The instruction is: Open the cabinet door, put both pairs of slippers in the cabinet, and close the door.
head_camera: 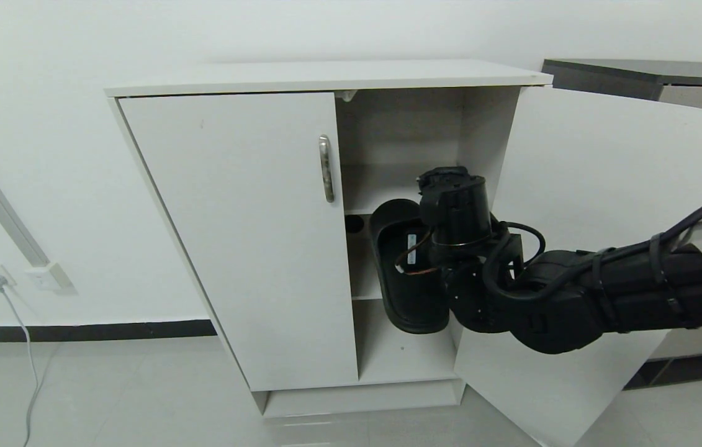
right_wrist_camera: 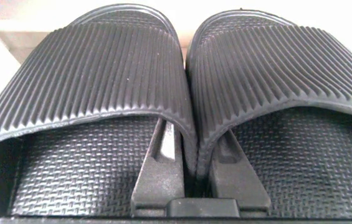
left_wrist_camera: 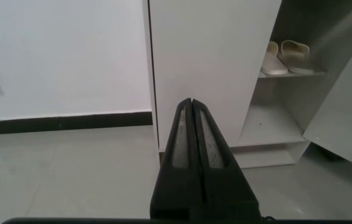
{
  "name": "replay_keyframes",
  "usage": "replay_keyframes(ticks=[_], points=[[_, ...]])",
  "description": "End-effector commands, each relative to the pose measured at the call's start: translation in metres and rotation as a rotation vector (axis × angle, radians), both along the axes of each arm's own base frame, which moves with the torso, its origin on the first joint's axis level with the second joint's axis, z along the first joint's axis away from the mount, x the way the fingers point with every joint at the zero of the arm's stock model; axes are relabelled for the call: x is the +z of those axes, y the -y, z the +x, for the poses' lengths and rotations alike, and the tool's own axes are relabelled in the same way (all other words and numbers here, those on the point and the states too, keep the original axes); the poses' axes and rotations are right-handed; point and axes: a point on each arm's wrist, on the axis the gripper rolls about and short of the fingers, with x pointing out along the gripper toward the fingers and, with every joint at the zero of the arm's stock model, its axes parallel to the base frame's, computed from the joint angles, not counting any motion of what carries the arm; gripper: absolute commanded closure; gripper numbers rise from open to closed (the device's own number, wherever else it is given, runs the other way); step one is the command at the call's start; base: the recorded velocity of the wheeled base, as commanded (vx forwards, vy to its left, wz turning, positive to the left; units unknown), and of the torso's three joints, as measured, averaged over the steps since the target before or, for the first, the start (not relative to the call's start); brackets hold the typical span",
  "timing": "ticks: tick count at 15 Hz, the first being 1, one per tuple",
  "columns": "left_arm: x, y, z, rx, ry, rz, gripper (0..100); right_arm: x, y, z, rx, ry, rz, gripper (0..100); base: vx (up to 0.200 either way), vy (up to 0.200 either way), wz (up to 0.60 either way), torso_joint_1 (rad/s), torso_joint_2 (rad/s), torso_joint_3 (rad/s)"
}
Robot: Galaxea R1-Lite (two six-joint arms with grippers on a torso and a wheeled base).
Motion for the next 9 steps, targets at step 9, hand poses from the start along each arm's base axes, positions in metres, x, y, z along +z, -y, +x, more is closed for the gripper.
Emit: replay_keyframes(ticks=[9], points=[[0.0000, 0.0000, 0.0000, -0.001, 0.000, 0.001, 100, 0.0036, 0.0006, 0.0008, 0.005, 0.001, 0.004, 100, 0.067, 0.000, 0.00, 0.001, 0.00, 0.002]])
